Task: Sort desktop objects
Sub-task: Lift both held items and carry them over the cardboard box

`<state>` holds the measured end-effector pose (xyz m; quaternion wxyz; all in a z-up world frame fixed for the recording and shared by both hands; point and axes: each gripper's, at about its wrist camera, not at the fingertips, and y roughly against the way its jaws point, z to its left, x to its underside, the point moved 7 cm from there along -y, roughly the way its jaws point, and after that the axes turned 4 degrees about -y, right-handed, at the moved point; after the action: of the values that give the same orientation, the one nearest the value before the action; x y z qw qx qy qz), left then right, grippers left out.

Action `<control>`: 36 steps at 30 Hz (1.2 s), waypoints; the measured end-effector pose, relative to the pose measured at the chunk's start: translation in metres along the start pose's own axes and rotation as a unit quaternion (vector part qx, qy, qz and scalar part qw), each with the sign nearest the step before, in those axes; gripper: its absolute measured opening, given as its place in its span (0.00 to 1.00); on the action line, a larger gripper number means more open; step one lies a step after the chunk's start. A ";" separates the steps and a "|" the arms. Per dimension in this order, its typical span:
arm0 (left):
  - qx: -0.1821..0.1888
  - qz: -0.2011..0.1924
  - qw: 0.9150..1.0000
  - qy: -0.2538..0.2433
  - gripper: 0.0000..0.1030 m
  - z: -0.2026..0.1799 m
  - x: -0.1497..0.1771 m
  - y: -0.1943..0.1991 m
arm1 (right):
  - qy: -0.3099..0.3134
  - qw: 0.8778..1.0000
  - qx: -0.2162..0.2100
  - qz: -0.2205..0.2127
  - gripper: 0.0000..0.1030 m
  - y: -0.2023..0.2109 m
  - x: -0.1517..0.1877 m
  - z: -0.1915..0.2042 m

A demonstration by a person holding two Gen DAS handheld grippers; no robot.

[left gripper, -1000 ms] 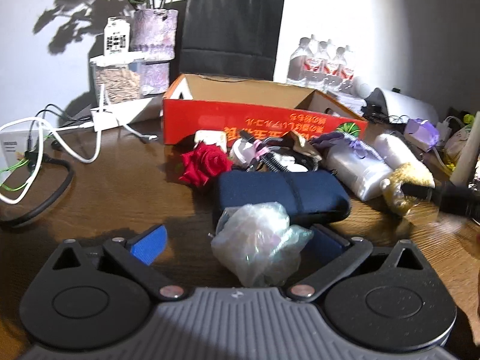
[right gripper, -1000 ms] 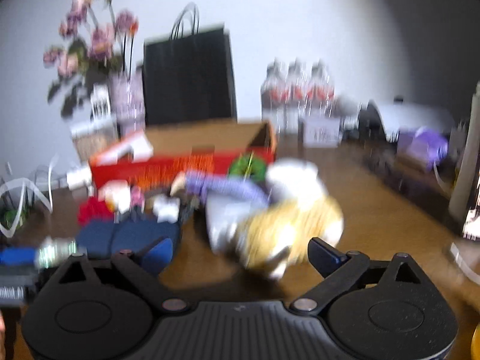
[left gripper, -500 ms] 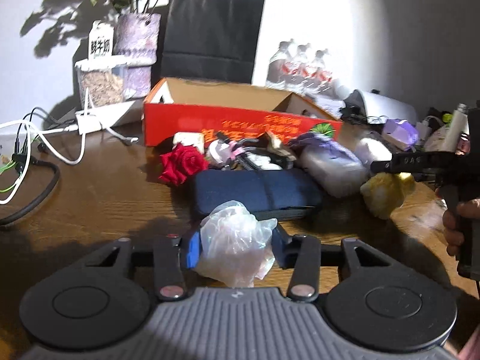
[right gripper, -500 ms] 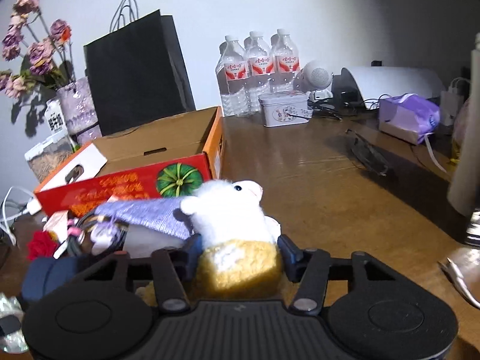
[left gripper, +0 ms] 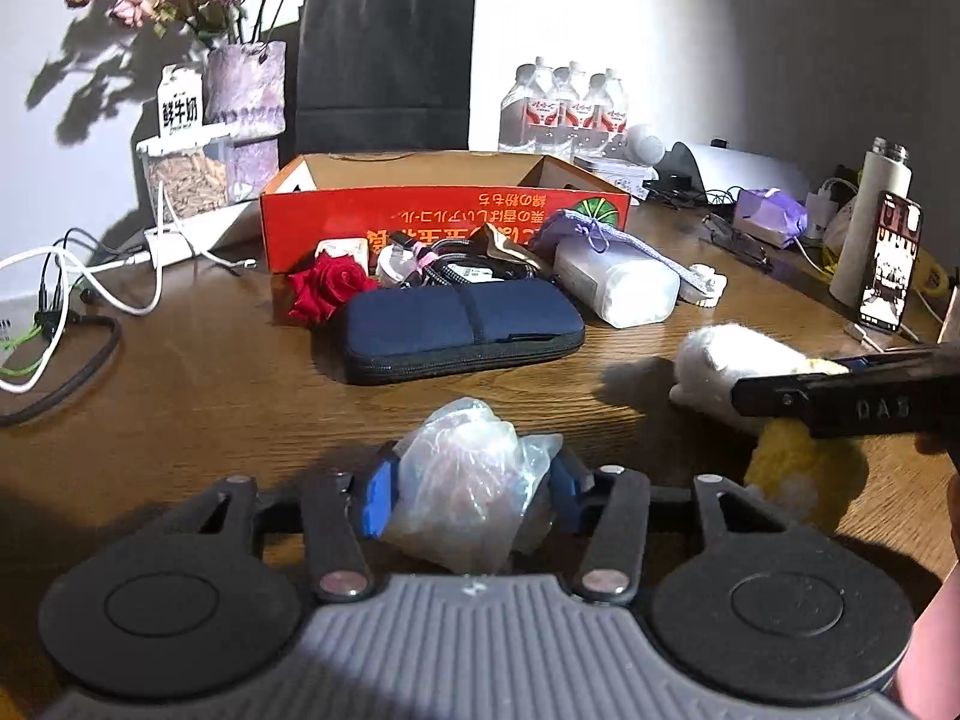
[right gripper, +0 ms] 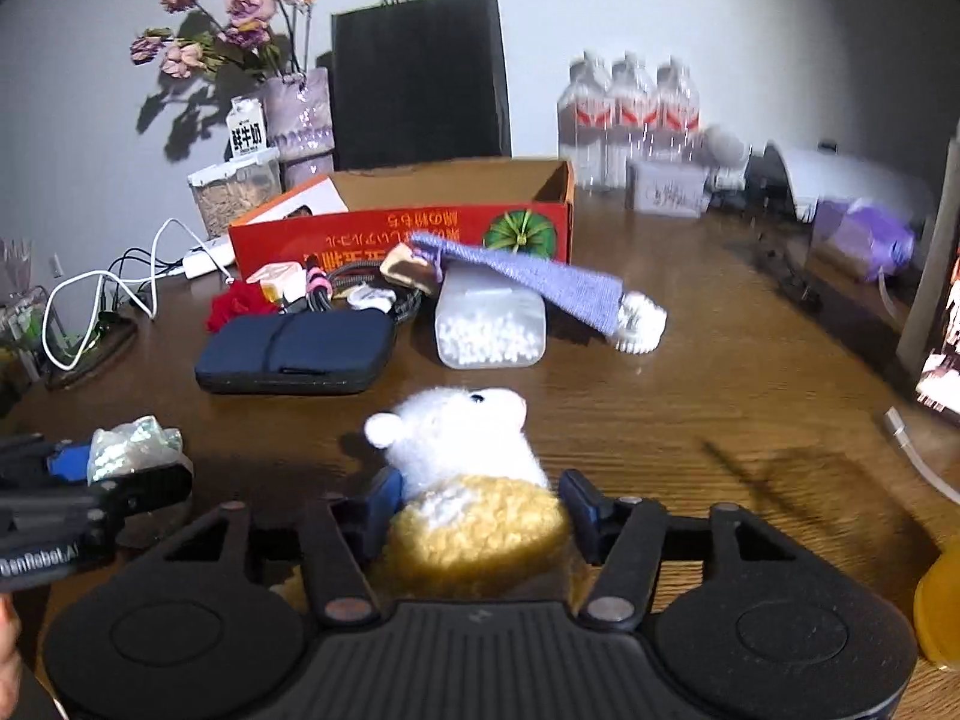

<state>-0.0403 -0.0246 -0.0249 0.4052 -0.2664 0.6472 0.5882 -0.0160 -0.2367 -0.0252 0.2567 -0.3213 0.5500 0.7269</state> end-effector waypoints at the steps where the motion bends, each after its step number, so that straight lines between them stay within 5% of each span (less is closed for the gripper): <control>1: 0.002 0.001 1.000 -0.003 0.51 0.000 0.000 -0.001 | -0.012 1.000 -0.010 0.010 0.60 -0.007 -0.001 -0.003; 5: -0.003 -0.009 1.000 -0.004 0.36 0.001 -0.004 0.002 | -0.027 1.000 -0.013 -0.006 0.51 -0.007 -0.005 -0.005; 8: -0.008 -0.052 0.999 -0.011 0.36 0.005 -0.027 0.018 | -0.011 0.999 -0.010 -0.043 0.49 0.006 -0.026 0.001; 13: 0.006 -0.104 0.995 0.009 0.36 0.033 -0.106 0.014 | -0.005 0.993 -0.015 -0.116 0.49 0.012 -0.105 0.009; 17: -0.009 -0.114 0.993 -0.001 0.37 0.058 -0.184 -0.027 | -0.025 0.989 -0.028 -0.142 0.50 -0.015 -0.189 0.009; 21: -0.029 -0.059 0.998 0.000 0.37 0.079 -0.235 -0.107 | -0.048 0.995 -0.028 -0.087 0.50 -0.090 -0.256 0.008; 25: -0.052 0.013 0.998 0.011 0.37 0.107 -0.251 -0.187 | -0.039 0.999 0.017 -0.020 0.50 -0.172 -0.282 0.009; 32: -0.069 0.099 0.992 0.029 0.38 0.144 -0.228 -0.258 | -0.023 0.995 0.052 0.083 0.52 -0.240 -0.242 0.006; 36: -0.064 0.132 0.989 -0.003 0.44 0.140 -0.201 -0.260 | 0.021 0.994 0.080 0.076 0.52 -0.237 -0.222 0.004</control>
<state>0.3093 0.0423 0.0041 0.3080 -0.2027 0.6367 0.6773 0.3026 -0.1751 -0.0085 0.2135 -0.2725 0.6343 0.6912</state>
